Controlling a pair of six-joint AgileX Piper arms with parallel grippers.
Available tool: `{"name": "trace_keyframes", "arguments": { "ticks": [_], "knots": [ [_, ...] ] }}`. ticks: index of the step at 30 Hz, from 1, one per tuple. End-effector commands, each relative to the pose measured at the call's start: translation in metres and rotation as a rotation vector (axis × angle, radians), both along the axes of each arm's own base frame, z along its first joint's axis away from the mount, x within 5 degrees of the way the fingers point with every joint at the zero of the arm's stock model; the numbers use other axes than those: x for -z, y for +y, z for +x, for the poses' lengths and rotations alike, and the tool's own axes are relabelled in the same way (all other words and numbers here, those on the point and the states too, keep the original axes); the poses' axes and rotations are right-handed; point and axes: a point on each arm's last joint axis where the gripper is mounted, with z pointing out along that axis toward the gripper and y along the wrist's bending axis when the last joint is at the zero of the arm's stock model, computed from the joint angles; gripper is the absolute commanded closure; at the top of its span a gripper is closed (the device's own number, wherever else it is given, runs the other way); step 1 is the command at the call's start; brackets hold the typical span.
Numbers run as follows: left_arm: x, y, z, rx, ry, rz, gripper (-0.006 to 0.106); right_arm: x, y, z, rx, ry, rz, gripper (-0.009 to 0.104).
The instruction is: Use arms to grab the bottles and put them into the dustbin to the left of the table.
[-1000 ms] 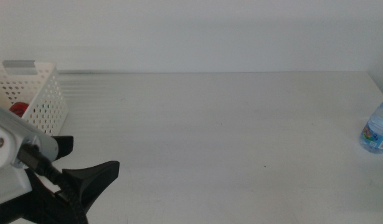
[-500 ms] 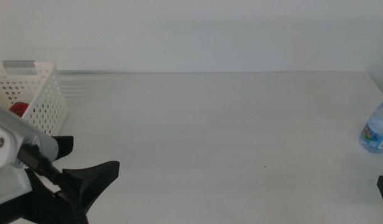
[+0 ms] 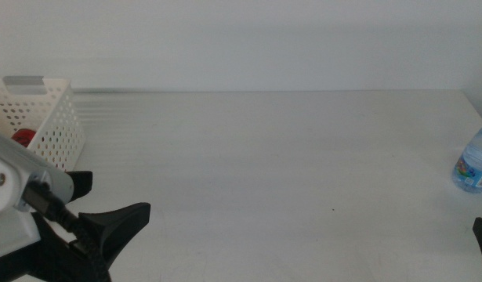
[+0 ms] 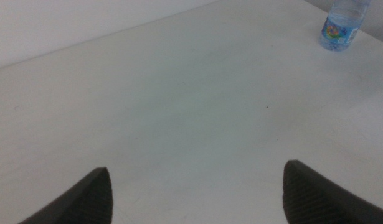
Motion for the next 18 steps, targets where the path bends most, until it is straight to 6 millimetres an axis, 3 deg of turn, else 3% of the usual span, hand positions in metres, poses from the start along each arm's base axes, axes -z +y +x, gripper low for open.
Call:
{"name": "trace_keyframes", "arguments": {
  "ticks": [1,18],
  "knots": [
    [-0.017,-0.001,0.001,-0.004,-0.08,-0.075,0.01,-0.008,0.0,0.005,0.001,-0.075,0.001,0.016],
    [-0.017,-0.001,0.001,-0.004,-0.08,-0.075,0.01,0.01,0.002,0.03,0.004,0.005,0.06,0.016]
  ]
}}
